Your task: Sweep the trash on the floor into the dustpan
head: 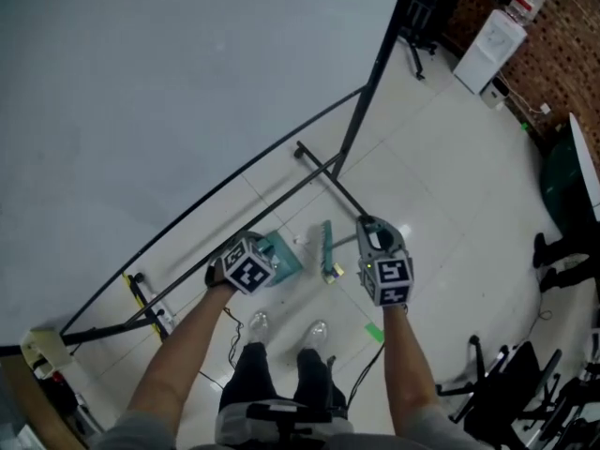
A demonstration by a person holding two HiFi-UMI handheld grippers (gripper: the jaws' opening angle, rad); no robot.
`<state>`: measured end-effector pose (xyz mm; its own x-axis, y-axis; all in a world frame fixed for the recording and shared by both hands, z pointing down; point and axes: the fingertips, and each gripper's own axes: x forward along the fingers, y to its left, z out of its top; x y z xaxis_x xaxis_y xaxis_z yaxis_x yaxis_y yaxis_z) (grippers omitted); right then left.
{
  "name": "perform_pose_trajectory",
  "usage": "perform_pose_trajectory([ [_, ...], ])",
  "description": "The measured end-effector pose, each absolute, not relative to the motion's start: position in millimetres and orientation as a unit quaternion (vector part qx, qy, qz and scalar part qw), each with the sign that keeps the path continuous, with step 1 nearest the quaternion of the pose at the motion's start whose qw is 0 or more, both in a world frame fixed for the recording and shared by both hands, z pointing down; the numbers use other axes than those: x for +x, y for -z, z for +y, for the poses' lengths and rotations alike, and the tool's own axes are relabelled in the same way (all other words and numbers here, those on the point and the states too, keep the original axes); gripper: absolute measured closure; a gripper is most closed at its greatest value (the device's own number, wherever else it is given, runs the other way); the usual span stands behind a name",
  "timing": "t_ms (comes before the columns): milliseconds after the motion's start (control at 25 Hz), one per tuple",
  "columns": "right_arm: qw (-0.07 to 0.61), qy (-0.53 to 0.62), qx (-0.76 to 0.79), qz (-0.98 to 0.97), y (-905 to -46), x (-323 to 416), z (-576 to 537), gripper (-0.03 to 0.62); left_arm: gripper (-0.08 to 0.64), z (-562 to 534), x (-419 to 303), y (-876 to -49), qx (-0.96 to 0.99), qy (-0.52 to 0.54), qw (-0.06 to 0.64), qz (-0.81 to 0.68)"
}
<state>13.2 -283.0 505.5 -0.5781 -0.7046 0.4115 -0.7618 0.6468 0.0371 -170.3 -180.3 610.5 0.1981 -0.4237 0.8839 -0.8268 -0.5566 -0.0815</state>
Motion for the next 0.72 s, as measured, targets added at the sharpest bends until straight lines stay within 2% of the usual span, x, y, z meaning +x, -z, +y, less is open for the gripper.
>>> perform_pose_trajectory([
  [200,0.187,-0.056,0.391,-0.899,-529,-13,-304,0.499,0.465,-181,-173,-615,0.746,-0.474,0.22,-0.413],
  [400,0.222,-0.083,0.349,-0.907,-576,-34,-277,0.495,0.465,-184,-179,-612,0.751,-0.466,0.225,-0.411],
  [720,0.238,-0.122,0.282,-0.921,-596,-58,-226,0.486,0.465,-191,-174,-613,0.76,-0.458,0.22,-0.406],
])
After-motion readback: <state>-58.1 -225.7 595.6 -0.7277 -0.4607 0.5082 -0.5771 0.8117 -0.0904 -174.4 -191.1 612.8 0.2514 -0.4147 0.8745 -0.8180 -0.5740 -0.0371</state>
